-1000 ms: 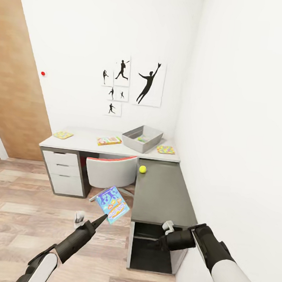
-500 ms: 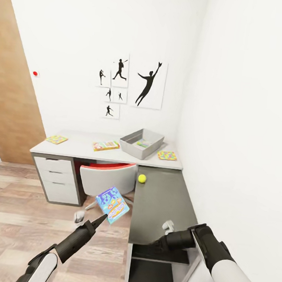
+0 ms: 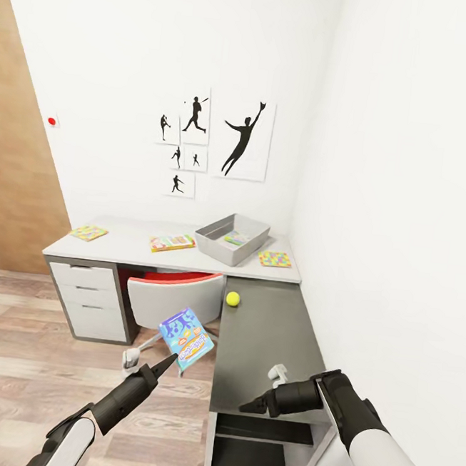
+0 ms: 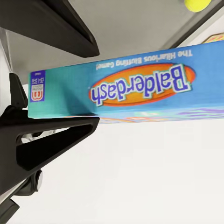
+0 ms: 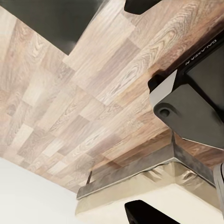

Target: Put all the toys in the child's room - the three board games (two on the bed and one on the table), the two jigsaw puzzles on the table, and the tennis ball on the table - inside the toy box on the table in the child's room.

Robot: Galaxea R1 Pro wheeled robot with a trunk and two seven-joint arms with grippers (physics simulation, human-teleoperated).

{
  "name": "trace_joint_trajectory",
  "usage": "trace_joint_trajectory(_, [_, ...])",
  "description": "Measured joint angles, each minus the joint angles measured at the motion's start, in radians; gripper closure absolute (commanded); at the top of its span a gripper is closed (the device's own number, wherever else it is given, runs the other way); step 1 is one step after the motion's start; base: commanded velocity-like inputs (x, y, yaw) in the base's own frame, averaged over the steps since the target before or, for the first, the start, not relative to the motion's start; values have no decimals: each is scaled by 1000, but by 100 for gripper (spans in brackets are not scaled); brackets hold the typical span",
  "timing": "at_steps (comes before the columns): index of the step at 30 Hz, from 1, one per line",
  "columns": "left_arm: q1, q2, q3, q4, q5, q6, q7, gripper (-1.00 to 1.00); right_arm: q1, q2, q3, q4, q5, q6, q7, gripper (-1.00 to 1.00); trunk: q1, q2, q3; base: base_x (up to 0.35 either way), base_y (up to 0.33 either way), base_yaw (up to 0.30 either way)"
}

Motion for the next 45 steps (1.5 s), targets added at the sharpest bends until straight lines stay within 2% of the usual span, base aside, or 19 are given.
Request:
trace_joint_trajectory(17, [0, 0, 0, 0, 0, 0, 0, 100, 0, -2, 0, -10, -1, 2, 14, -100, 0, 0, 0, 1, 0, 0])
trace_joint_trajectory(20, [0, 0, 0, 0, 0, 0, 0, 100, 1, -8, -1, -39, -2, 4, 56, -100, 0, 0, 0, 0, 0, 0])
trace_joint_trajectory(28, [0, 0, 0, 0, 0, 1, 0, 100, 16, -25, -3, -120, -12, 21, 105, -100, 0, 0, 0, 0, 0, 0])
trace_joint_trajectory(38, [0, 0, 0, 0, 0, 1, -1, 100, 68, -32, -3, -238, -20, 61, 118, -100, 0, 0, 0, 0, 0, 0])
trace_joint_trajectory(45, [0, 0, 0, -1, 0, -1, -2, 100, 81, -32, -2, -266, -20, 70, 120, -100, 0, 0, 0, 8, 0, 0])
